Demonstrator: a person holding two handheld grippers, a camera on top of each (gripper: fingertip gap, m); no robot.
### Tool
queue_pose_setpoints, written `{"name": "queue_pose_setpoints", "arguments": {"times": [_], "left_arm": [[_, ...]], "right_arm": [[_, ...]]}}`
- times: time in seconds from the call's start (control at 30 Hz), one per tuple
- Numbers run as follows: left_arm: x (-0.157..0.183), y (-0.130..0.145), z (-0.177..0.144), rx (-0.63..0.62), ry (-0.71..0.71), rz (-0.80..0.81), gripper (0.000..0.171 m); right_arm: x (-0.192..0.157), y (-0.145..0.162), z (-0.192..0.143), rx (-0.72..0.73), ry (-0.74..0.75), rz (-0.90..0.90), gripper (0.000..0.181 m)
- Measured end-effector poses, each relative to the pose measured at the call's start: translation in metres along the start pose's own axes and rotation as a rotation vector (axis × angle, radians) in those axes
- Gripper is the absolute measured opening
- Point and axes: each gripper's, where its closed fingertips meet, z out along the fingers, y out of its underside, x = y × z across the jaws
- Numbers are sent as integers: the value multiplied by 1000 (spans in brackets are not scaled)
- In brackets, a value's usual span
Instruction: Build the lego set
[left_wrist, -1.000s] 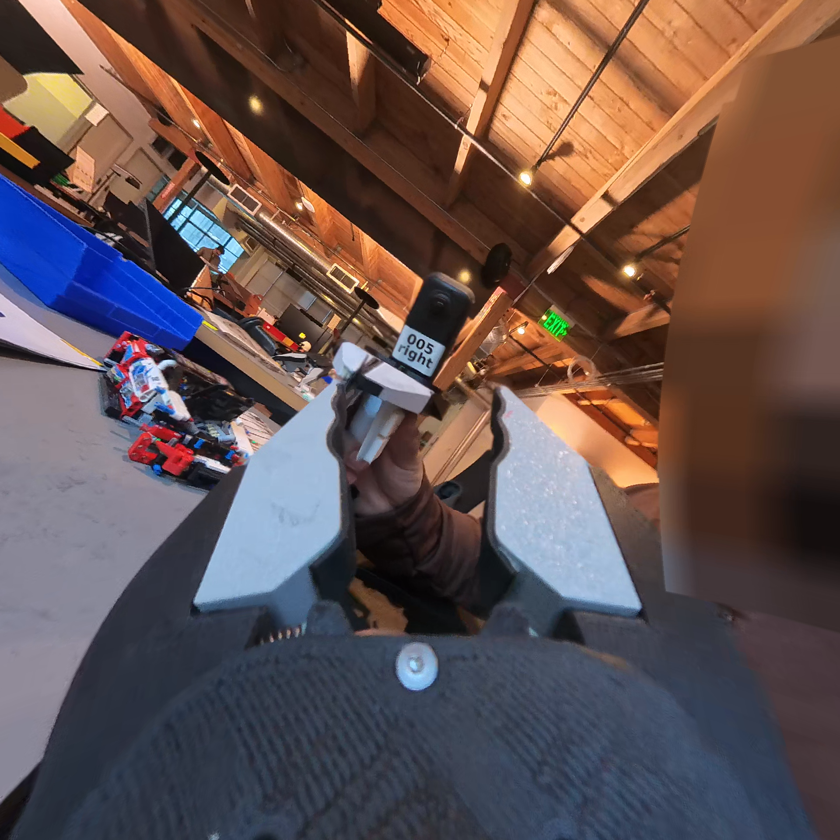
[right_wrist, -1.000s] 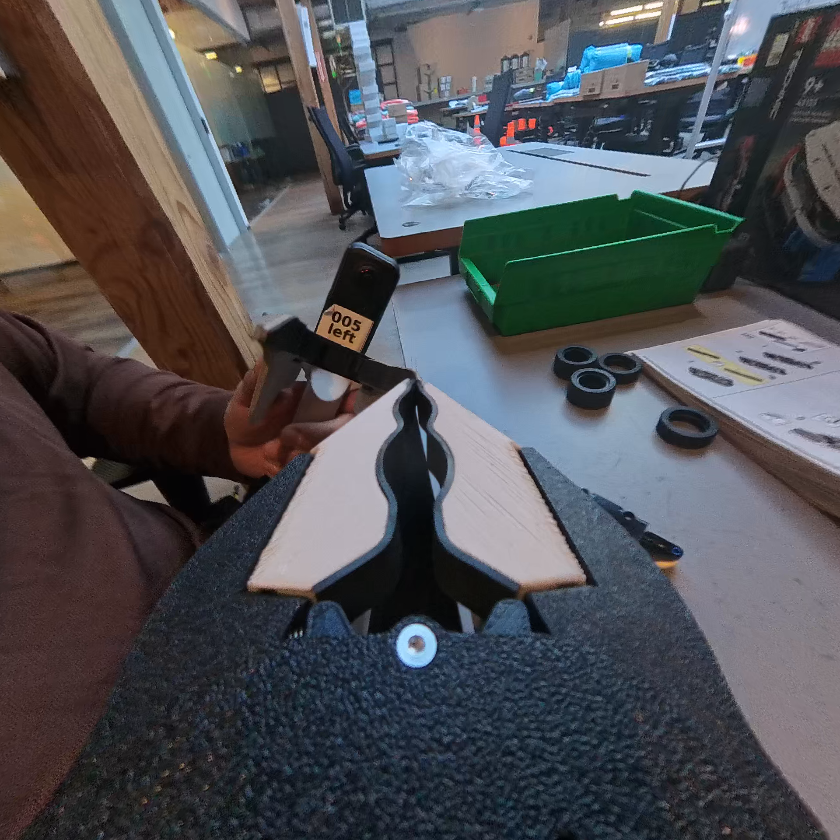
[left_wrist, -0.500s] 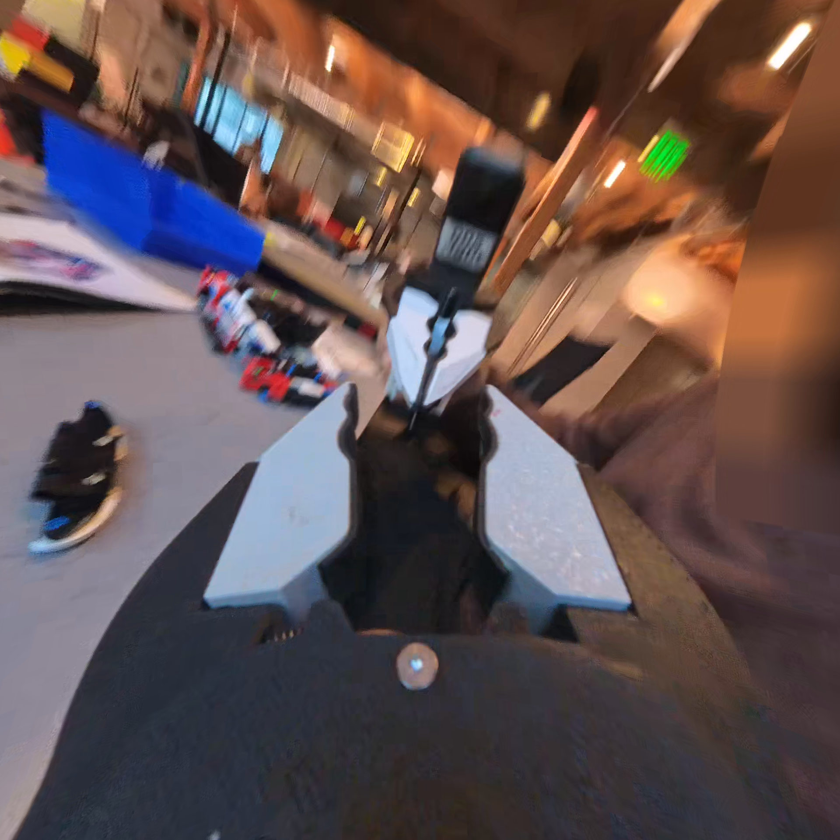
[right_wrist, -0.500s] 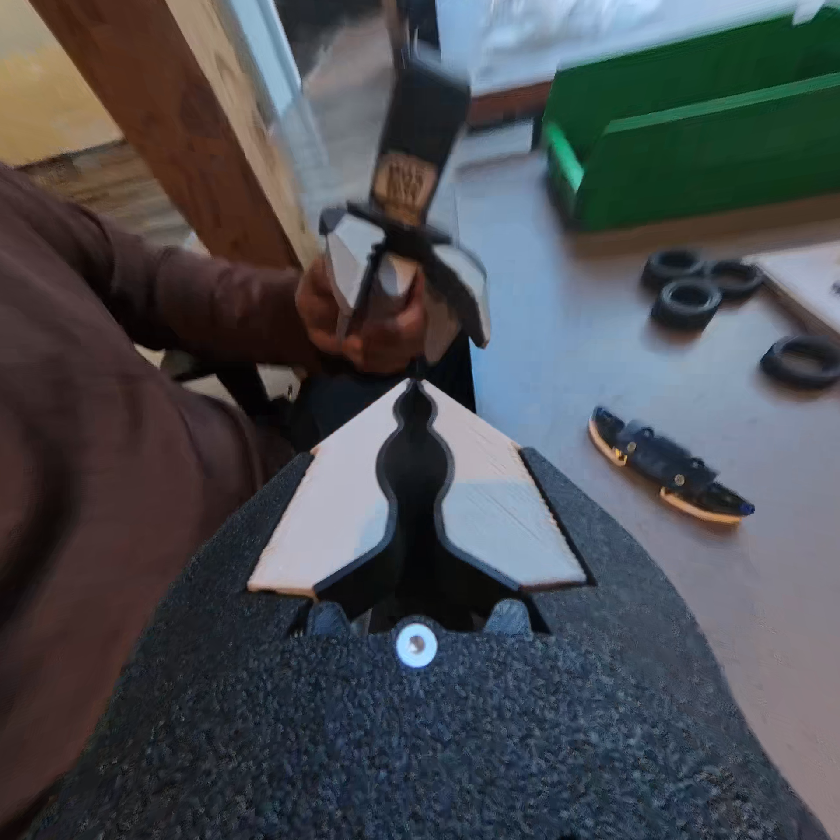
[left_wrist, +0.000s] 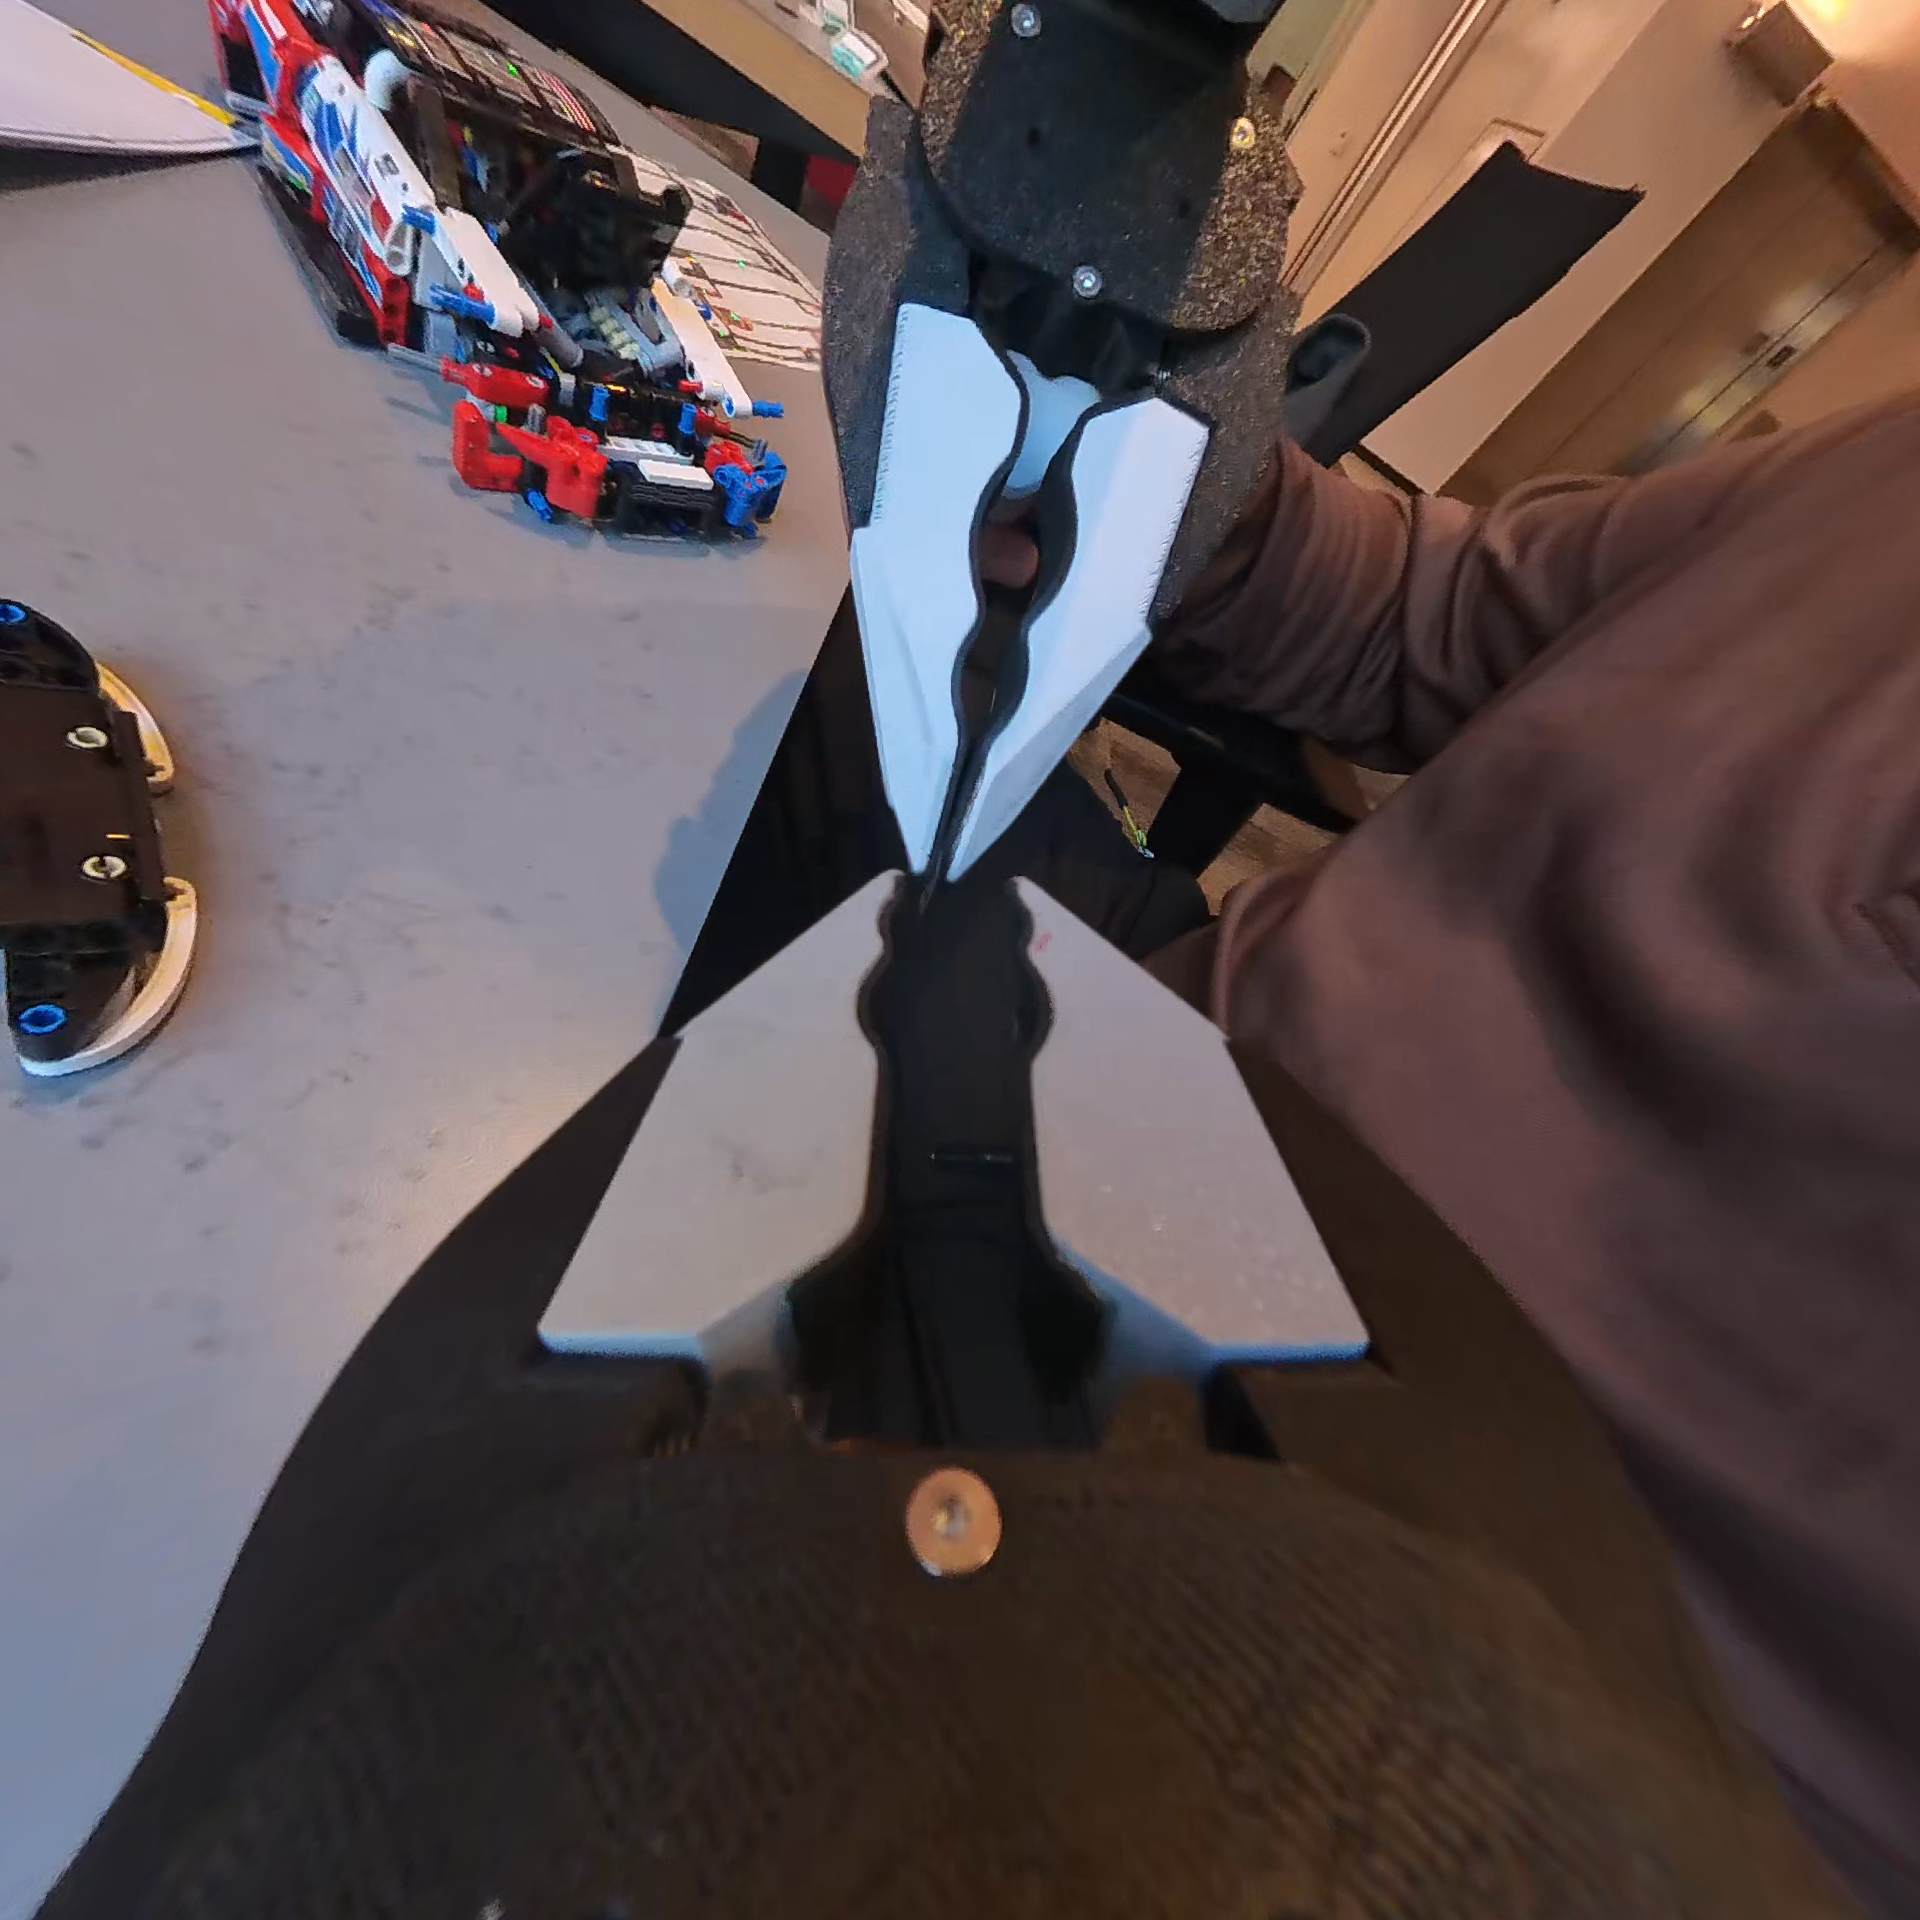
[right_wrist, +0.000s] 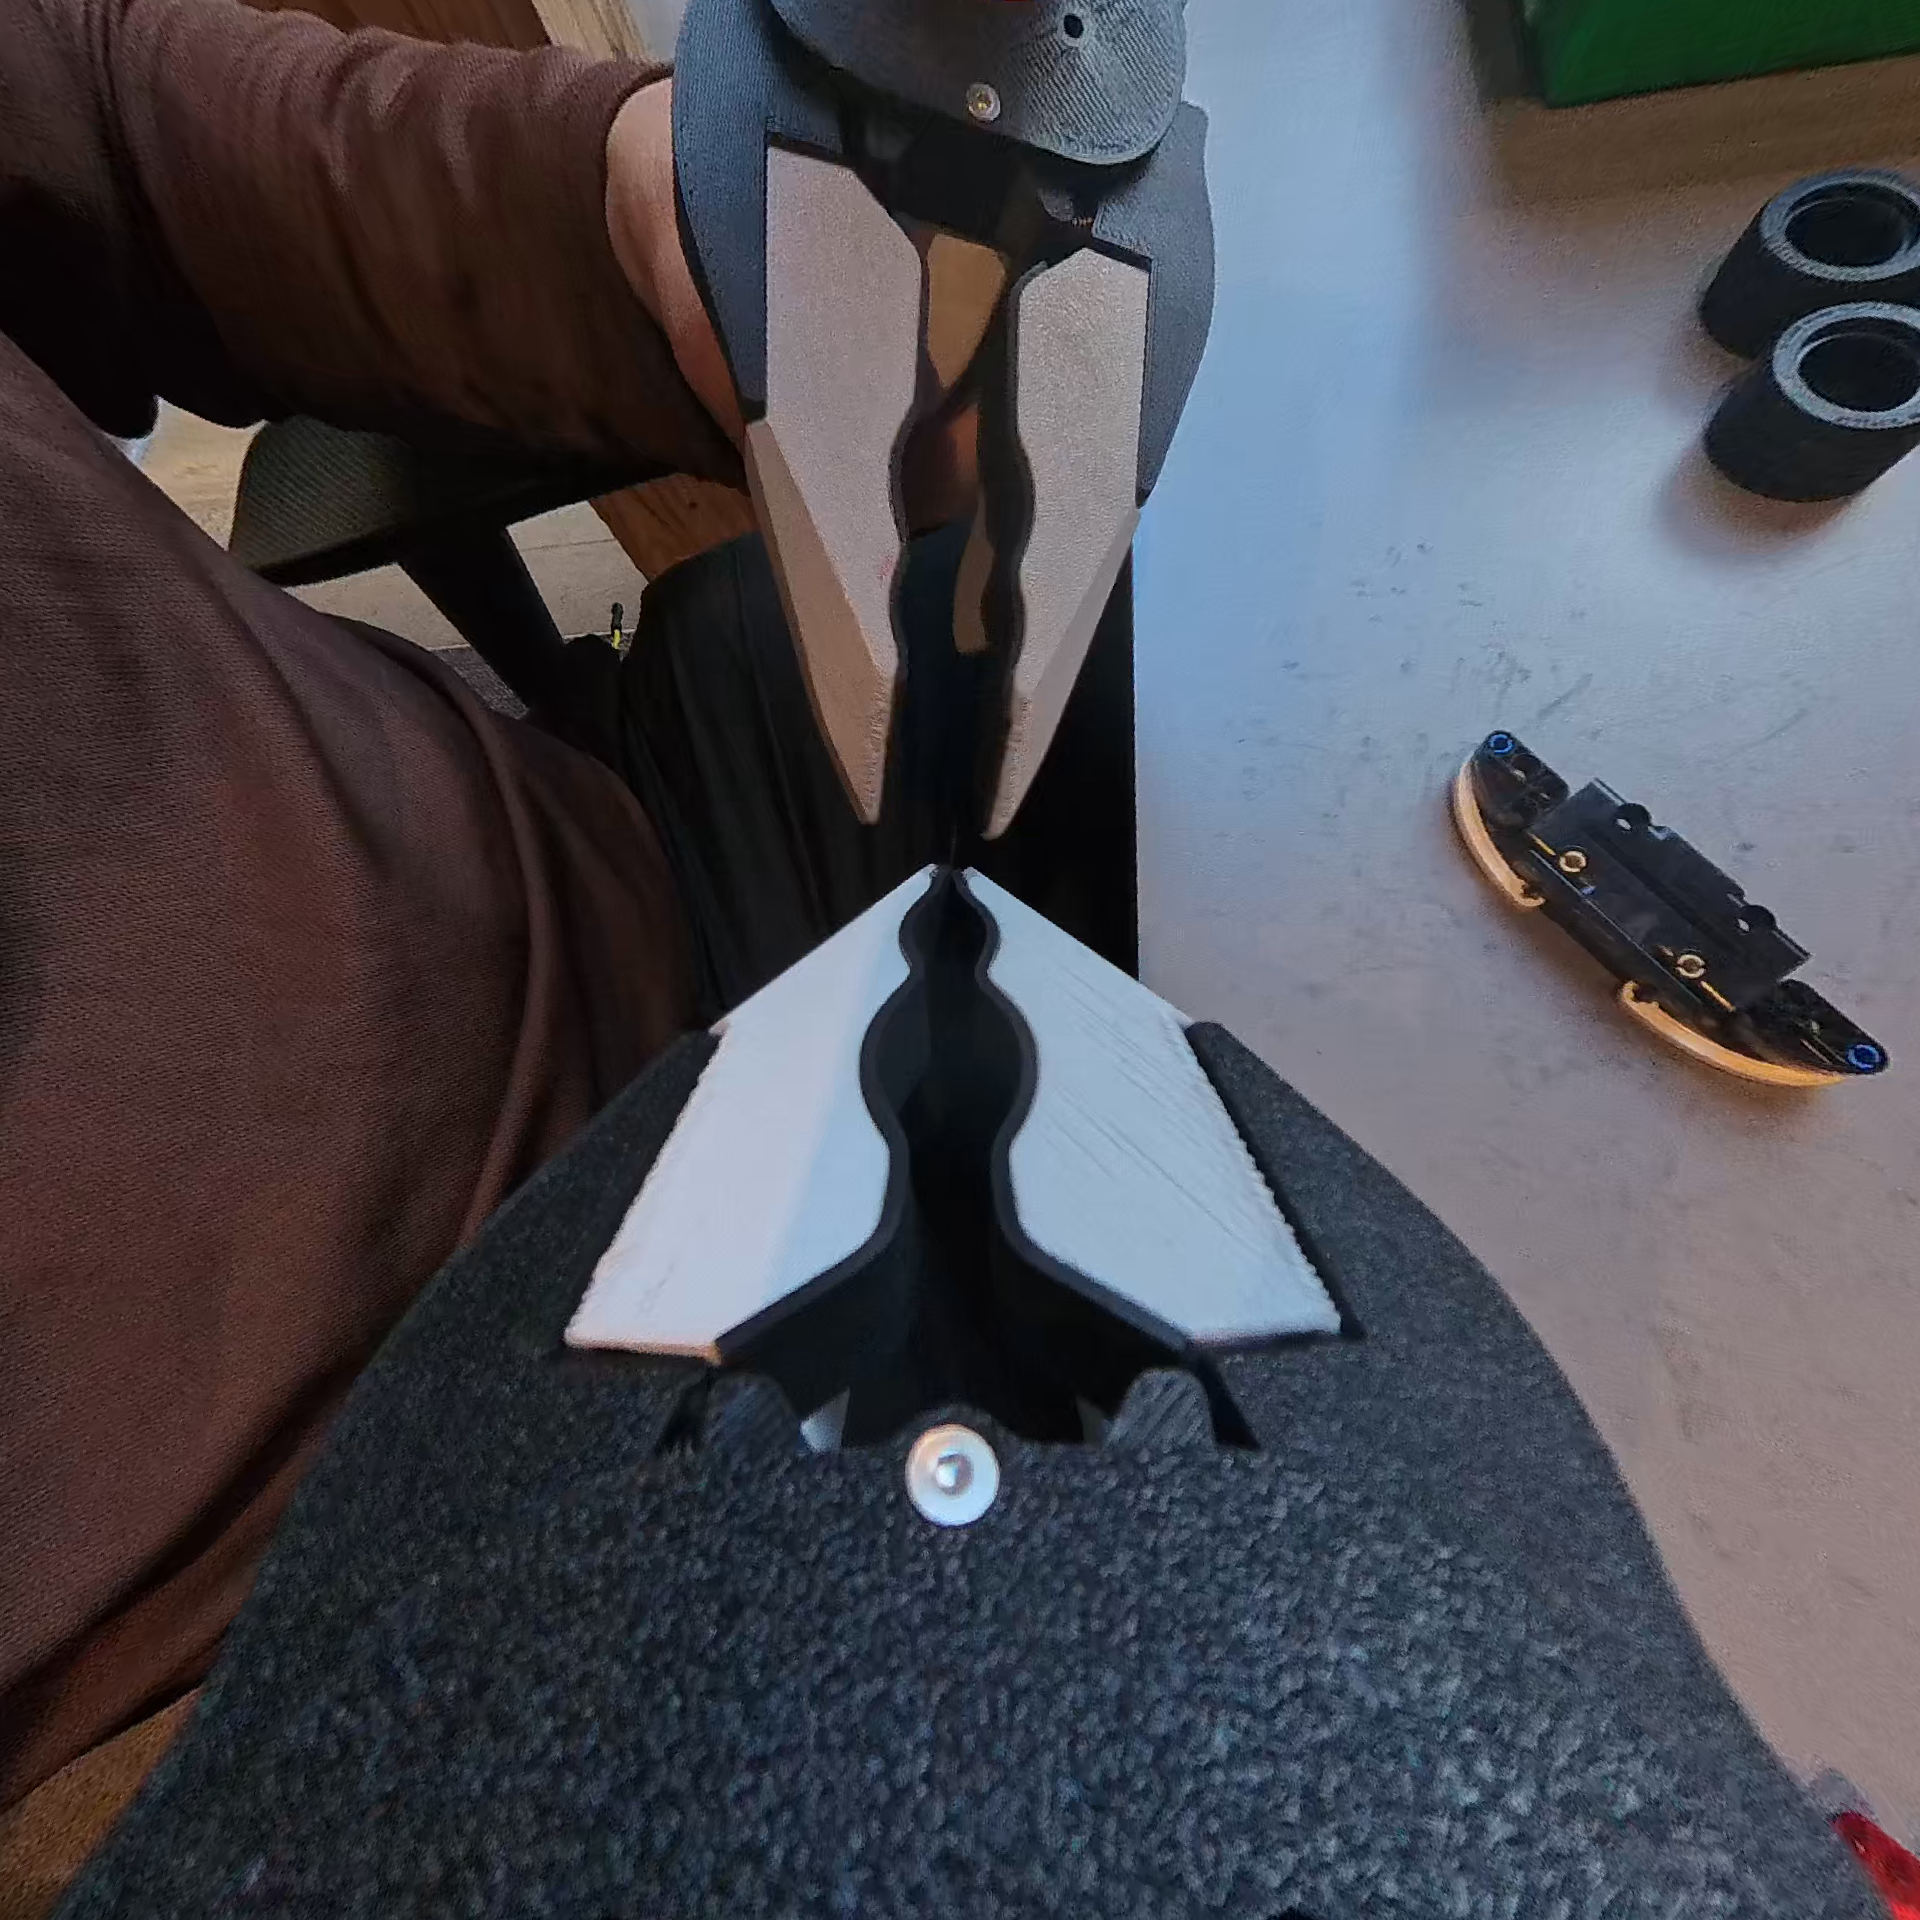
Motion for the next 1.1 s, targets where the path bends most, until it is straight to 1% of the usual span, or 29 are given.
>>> {"name": "queue_pose_setpoints", "arguments": {"times": [0.13, 0.3, 0.37, 0.43, 0.47, 0.5, 0.53, 0.6, 0.7, 0.77, 0.87, 1.1], "left_arm": [[0, 4, 5, -15, 4, 5, 1], [-3, 6, 6, -1, -23, 15, 0], [-6, -2, 2, 65, -38, 11, 0], [-4, -15, -6, 181, -20, 3, 0], [-3, -22, -11, 243, -15, 3, 0], [-3, -27, -17, 295, -17, 4, 0], [-1, -32, -22, 345, -7, 8, 0], [5, -45, -34, 467, 18, 13, 0], [14, -61, -50, 612, 53, 35, 0], [17, -66, -55, 663, 59, 51, 0], [23, -70, -56, 714, 61, 79, 0], [27, -74, -57, 766, 74, 72, 0]], "right_arm": [[-2, 3, 4, -22, -7, -8, 0], [-1, 5, 5, -26, 4, -8, 0], [4, -1, 2, 16, 23, 4, 0], [8, -11, -7, 87, 34, 28, 0], [13, -15, -12, 120, 48, 43, 3], [16, -20, -18, 157, 54, 62, 14], [18, -24, -24, 198, 46, 84, 17], [16, -35, -34, 290, 2, 119, 19], [8, -50, -40, 396, -41, 119, 19], [7, -59, -41, 450, -46, 126, 18], [2, -72, -42, 529, -94, 157, 18], [-2, -79, -40, 564, -143, 186, 15]]}}
